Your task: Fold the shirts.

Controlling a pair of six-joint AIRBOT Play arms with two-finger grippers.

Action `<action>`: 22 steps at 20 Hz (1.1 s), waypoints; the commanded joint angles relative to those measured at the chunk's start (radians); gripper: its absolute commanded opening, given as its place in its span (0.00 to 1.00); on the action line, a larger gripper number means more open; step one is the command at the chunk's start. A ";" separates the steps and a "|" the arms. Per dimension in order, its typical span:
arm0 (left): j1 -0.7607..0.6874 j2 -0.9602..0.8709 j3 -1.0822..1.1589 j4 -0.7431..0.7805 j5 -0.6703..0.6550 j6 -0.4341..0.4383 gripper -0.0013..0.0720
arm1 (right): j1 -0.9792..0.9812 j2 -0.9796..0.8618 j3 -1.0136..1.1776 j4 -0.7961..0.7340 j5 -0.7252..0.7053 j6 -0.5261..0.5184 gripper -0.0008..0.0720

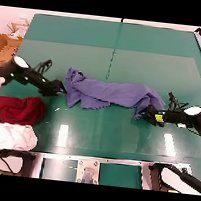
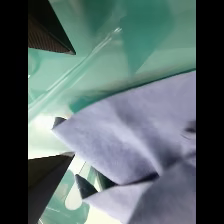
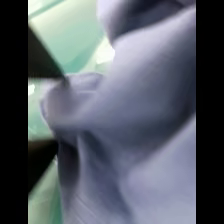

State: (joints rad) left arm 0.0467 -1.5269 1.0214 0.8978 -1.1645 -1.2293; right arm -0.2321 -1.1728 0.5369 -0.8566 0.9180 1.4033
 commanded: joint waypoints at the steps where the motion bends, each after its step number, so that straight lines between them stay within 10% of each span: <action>1: -0.083 -0.002 -0.098 -0.023 0.150 0.007 0.98 | 0.022 -0.026 0.029 0.011 -0.040 0.000 0.36; 4: -0.159 -0.003 -0.108 -0.023 0.229 0.006 0.86 | 0.022 -0.026 0.035 0.011 -0.043 0.000 0.03; 6: -0.169 -0.002 -0.108 -0.022 0.238 0.009 0.13 | 0.022 -0.026 0.043 0.011 -0.047 -0.001 0.03; 7: -0.166 -0.001 -0.103 -0.011 0.229 0.011 0.05 | 0.022 -0.024 0.054 0.010 -0.043 -0.001 0.03; 13: -0.093 0.032 0.118 0.118 -0.014 0.006 0.04 | 0.010 0.069 0.301 0.000 0.113 0.001 0.03; 22: 0.092 0.324 0.593 0.185 -0.030 -0.027 0.04 | -0.205 0.239 0.835 0.000 0.217 0.051 0.03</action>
State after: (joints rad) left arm 0.0853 -1.2793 1.4822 1.0649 -1.1839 -1.2507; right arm -0.3752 -0.9752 1.2419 -0.8558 1.1126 1.4349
